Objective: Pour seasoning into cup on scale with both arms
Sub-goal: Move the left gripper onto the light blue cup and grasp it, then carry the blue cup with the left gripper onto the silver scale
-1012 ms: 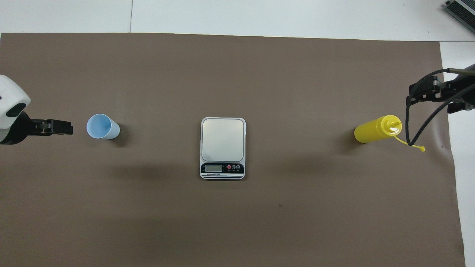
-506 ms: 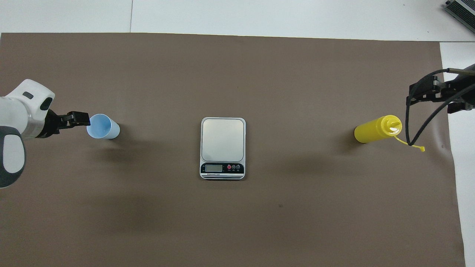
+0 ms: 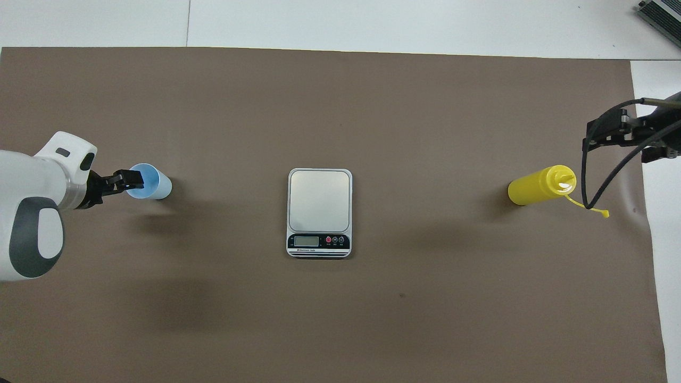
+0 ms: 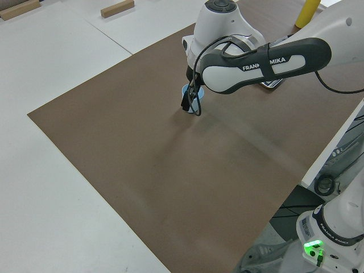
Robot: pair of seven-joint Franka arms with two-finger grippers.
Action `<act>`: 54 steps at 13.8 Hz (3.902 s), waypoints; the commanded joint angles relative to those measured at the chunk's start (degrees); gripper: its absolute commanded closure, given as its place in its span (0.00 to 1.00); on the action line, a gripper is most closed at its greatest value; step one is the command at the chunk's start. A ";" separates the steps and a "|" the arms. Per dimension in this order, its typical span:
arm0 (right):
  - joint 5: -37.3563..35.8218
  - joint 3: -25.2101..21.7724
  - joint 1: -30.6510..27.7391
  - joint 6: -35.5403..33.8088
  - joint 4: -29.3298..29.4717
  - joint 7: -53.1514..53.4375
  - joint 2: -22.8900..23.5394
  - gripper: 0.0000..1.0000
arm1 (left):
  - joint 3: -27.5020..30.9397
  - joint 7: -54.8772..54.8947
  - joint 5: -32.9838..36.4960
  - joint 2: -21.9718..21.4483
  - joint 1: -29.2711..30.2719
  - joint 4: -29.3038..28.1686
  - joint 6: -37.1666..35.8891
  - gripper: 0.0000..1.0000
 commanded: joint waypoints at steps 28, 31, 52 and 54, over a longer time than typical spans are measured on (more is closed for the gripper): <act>0.97 0.42 -0.68 -0.81 0.09 -1.08 -0.39 0.00 | -0.35 -32.13 -4.69 9.59 -30.41 23.50 -9.36 1.00; 0.97 0.33 -0.68 -0.81 0.09 -1.08 -0.39 0.00 | -0.35 -37.33 0.04 13.65 -34.21 26.59 -9.44 1.00; 0.97 0.42 -0.68 -0.90 0.09 -1.08 -0.39 0.00 | -0.26 -37.44 4.63 15.24 -35.71 21.49 -5.48 1.00; 0.97 0.42 -0.68 -0.81 0.09 -1.08 -0.39 0.00 | -0.35 -36.91 4.63 15.33 -35.45 21.49 -5.66 0.57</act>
